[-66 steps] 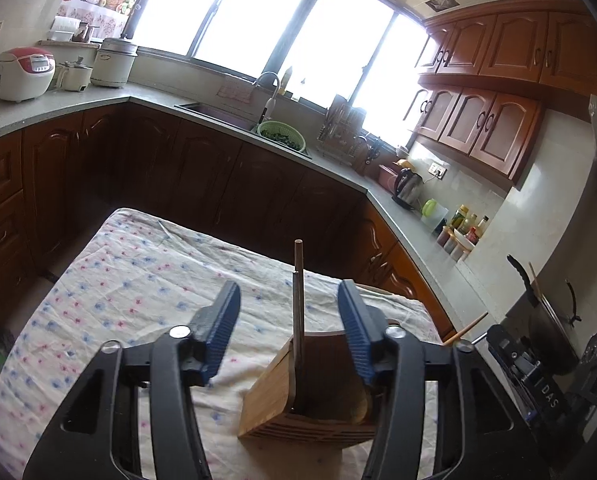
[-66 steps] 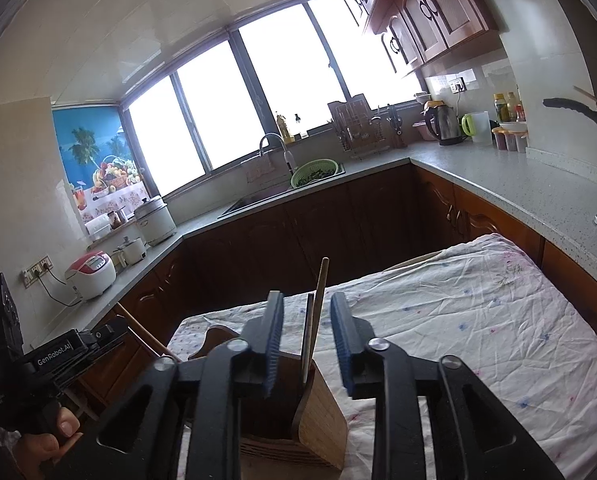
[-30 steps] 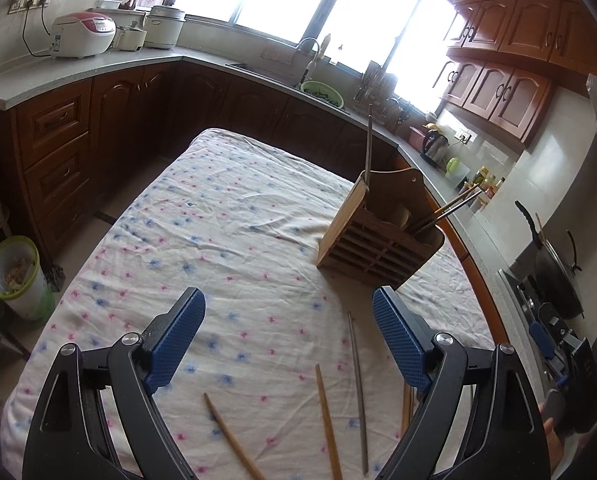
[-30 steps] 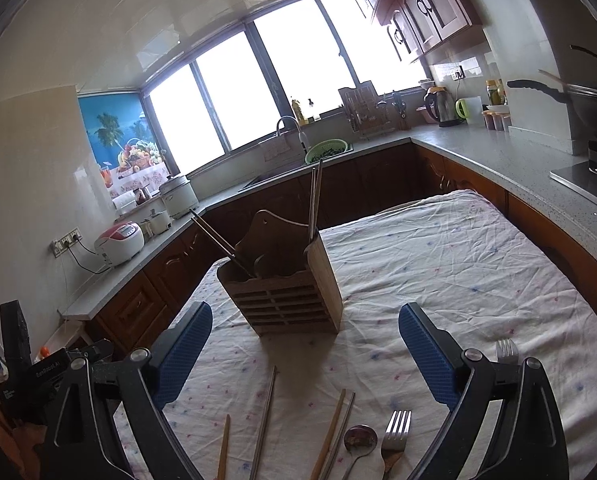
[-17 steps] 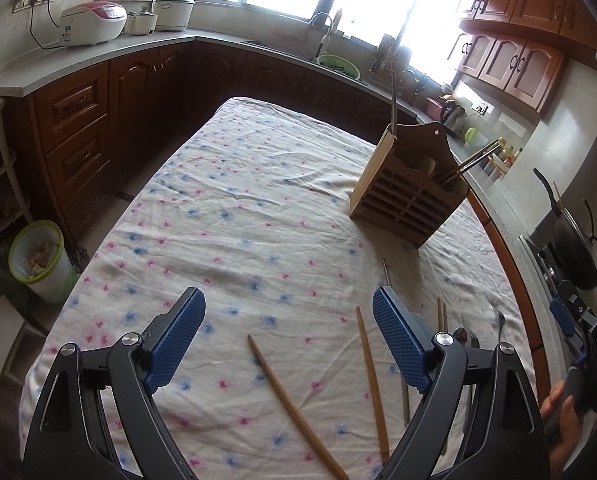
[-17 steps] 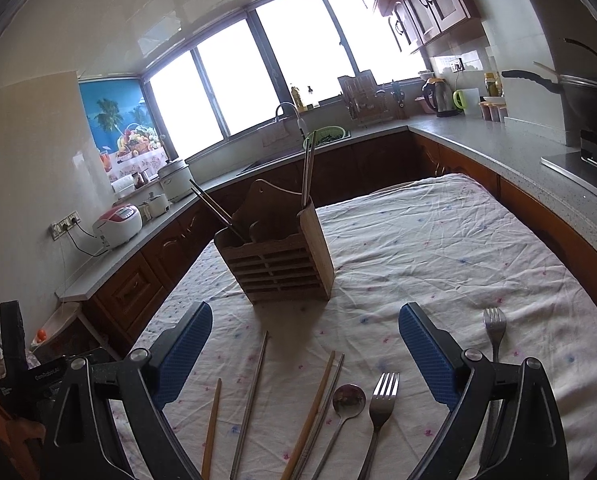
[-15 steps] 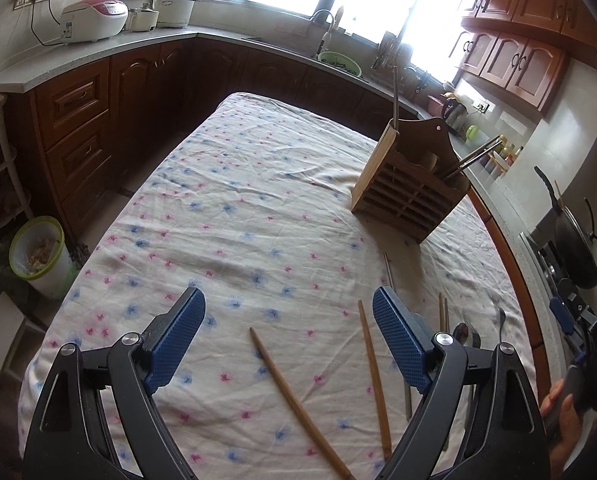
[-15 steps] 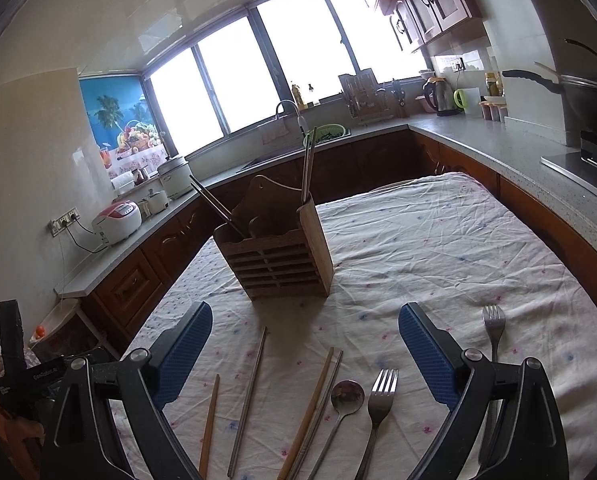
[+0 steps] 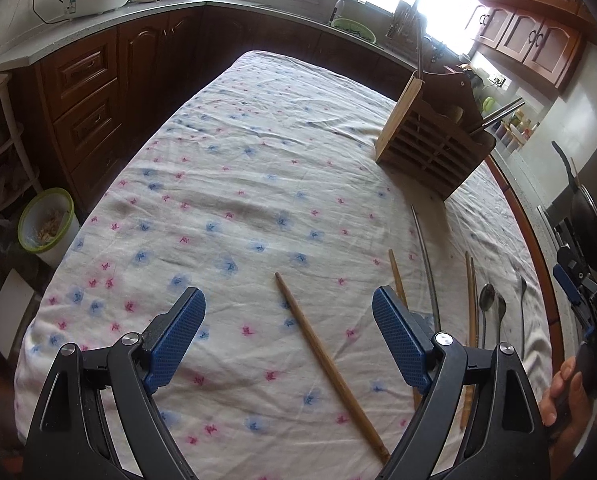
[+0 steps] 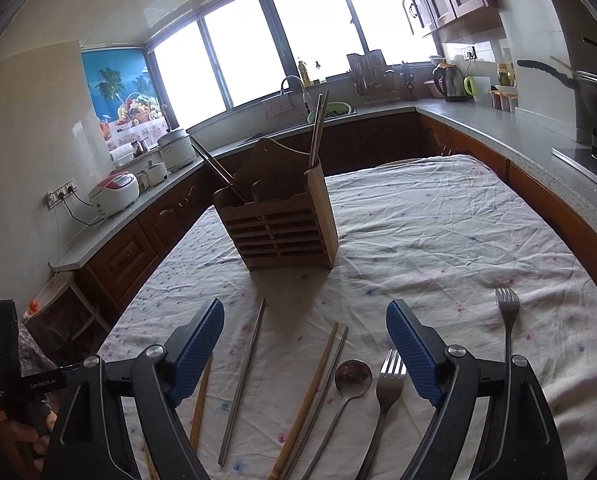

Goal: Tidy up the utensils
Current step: 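Move both open tools back over the remaining chopsticks, then grasp a wooden chopstick with the left tool while the right tool grasps another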

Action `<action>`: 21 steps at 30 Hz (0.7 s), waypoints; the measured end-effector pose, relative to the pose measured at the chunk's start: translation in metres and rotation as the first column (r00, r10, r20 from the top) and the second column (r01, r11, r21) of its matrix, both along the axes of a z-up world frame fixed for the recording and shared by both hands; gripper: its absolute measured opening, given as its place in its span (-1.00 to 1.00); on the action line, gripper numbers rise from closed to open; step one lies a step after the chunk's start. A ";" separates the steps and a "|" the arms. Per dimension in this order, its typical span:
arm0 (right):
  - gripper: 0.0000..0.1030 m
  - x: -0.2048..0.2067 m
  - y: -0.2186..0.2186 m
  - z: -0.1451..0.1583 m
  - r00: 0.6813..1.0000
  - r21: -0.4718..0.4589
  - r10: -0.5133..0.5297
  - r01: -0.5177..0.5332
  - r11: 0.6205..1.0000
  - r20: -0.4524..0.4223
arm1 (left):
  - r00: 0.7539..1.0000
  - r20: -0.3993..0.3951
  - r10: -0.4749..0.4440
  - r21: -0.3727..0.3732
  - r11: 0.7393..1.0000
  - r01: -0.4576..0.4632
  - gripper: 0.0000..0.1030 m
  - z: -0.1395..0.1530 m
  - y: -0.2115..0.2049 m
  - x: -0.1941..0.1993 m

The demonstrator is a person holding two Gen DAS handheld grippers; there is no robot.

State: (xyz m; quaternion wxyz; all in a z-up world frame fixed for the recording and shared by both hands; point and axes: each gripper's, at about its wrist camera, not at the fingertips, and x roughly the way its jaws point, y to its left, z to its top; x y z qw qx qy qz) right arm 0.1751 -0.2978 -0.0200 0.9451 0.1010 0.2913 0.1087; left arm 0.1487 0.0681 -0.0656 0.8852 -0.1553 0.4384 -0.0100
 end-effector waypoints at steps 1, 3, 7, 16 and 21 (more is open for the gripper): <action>0.41 0.003 0.002 -0.003 1.000 0.002 0.006 -0.006 1.000 -0.016 | 1.000 -0.009 -0.006 0.004 1.000 0.006 0.70 -0.002 -0.002 0.001; 0.24 0.009 0.005 -0.012 0.999 0.003 0.018 -0.018 1.000 -0.049 | 0.999 -0.024 -0.023 0.022 0.999 0.024 0.66 -0.007 -0.007 0.003; 0.03 0.020 0.013 -0.029 0.993 0.000 0.042 -0.042 0.999 -0.113 | 0.995 -0.077 -0.057 0.048 0.997 0.060 0.34 -0.022 -0.017 0.011; -0.14 0.047 0.024 -0.057 0.975 -0.014 0.066 -0.071 0.997 -0.210 | 0.987 -0.111 -0.119 0.077 0.989 0.127 -0.29 -0.045 -0.041 0.032; -0.29 0.069 0.028 -0.076 0.959 -0.025 0.061 -0.071 0.997 -0.278 | 0.983 -0.092 -0.158 0.080 0.983 0.166 -0.29 -0.045 -0.052 0.040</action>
